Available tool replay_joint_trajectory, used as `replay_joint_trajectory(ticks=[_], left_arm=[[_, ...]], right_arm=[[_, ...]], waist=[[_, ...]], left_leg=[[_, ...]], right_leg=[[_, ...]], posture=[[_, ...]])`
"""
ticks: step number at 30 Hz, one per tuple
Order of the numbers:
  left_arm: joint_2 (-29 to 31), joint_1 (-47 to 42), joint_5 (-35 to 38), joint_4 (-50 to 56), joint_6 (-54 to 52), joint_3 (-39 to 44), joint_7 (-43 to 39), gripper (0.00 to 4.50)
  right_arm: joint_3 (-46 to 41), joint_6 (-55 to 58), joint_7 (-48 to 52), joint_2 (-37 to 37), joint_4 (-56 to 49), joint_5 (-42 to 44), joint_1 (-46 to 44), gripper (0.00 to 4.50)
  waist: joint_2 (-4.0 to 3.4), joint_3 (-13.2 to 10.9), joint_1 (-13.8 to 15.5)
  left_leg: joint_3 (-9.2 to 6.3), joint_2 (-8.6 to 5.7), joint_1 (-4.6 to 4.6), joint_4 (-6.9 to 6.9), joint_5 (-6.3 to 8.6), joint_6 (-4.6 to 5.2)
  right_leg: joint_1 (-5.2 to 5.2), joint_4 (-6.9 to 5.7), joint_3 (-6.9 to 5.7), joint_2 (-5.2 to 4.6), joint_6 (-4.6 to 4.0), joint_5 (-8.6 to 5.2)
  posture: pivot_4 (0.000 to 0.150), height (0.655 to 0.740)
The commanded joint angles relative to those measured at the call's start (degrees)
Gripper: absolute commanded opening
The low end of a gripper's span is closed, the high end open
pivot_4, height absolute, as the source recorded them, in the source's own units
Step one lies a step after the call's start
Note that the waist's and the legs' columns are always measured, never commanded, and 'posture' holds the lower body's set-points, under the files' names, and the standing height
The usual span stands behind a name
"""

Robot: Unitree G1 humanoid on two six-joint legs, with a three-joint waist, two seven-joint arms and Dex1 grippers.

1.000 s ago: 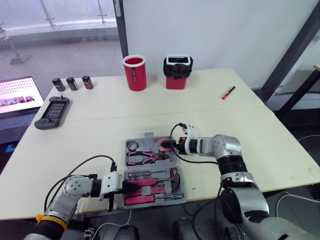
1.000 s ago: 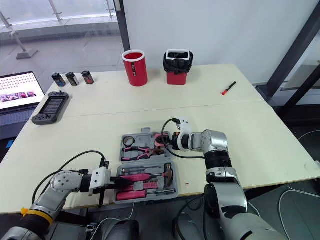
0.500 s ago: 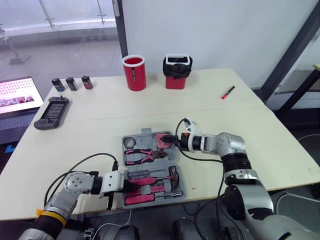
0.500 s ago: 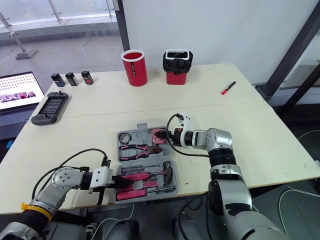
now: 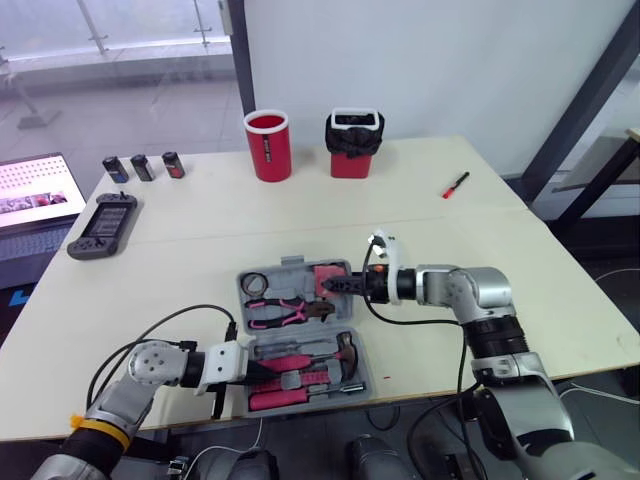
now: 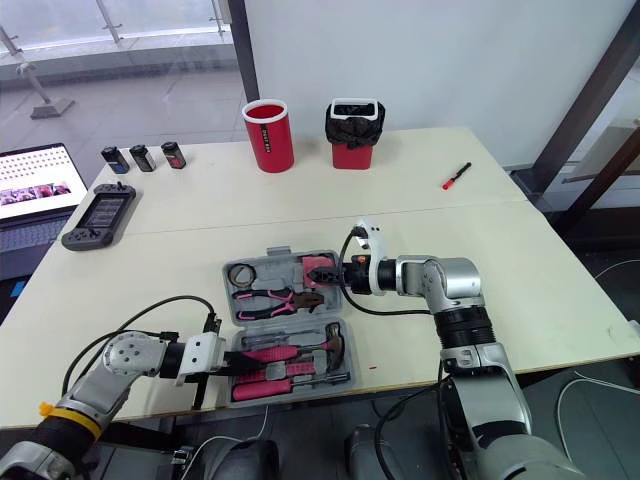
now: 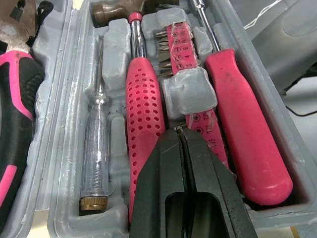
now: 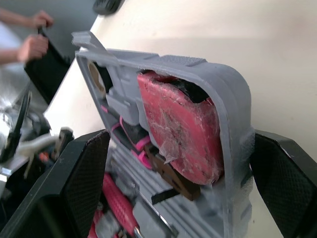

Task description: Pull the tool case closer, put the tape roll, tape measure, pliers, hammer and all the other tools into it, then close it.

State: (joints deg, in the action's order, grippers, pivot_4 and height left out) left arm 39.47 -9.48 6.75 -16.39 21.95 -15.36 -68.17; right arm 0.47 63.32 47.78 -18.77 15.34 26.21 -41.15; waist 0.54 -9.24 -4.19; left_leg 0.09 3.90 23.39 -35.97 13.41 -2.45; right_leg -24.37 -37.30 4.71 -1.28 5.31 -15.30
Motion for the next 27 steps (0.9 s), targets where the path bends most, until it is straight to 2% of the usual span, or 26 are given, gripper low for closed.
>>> replay_joint_trajectory(ticks=[1,8,17,20,25,27], left_arm=[[3.2,2.3,0.1,2.7,-4.1,2.0,-0.2,0.00],[6.2,5.1,5.3,12.6,-11.3,6.7,-0.2,0.00],[7.0,6.8,11.7,18.2,-20.4,12.8,-0.2,0.00],[10.0,10.5,20.2,19.2,-28.8,20.7,-2.6,0.00],[11.7,15.0,20.6,18.4,-29.6,24.2,-4.2,0.00],[11.2,15.3,20.8,18.8,-30.2,25.0,-3.6,0.00]], right_arm=[[0.7,-0.3,1.9,-0.7,-3.9,2.2,0.0,4.42],[1.1,-1.0,2.5,-1.8,-5.4,2.8,0.4,4.42],[1.2,-1.5,2.7,-2.5,-5.9,3.4,0.5,4.42],[1.7,-0.5,3.5,-3.6,-8.3,4.1,0.9,4.42],[3.3,1.4,4.9,-6.4,-14.2,5.8,2.8,4.42],[4.1,3.0,5.8,-8.9,-19.9,7.4,4.8,4.42]], waist=[[0.01,0.0,0.0],[0.01,-0.2,0.1],[0.16,-0.4,0.1],[0.32,-0.6,0.0],[0.18,-0.8,0.3],[0.23,-0.8,0.3]], left_leg=[[-0.01,0.02,0.01,0.01,0.00,0.00],[-0.12,0.10,0.08,0.12,0.00,0.01],[-0.12,0.10,0.13,0.09,0.00,0.01],[-0.13,0.11,0.14,0.11,0.00,0.01],[-0.09,0.19,0.15,0.13,0.01,0.00],[-0.09,0.19,0.17,0.12,0.01,0.00]], right_leg=[[-0.02,0.00,0.00,0.03,-0.02,-0.01],[-0.14,0.00,0.02,0.18,-0.14,-0.08],[-0.16,0.01,0.02,0.18,-0.15,-0.08],[-0.19,-0.01,0.02,0.19,-0.14,-0.08],[-0.23,0.02,0.01,0.22,-0.23,-0.14],[-0.23,0.03,0.00,0.21,-0.39,-0.23]], posture=[[0.150,0.7387],[0.150,0.7387],[0.150,0.7387],[0.150,0.7387],[0.150,0.7387],[0.150,0.7387]])
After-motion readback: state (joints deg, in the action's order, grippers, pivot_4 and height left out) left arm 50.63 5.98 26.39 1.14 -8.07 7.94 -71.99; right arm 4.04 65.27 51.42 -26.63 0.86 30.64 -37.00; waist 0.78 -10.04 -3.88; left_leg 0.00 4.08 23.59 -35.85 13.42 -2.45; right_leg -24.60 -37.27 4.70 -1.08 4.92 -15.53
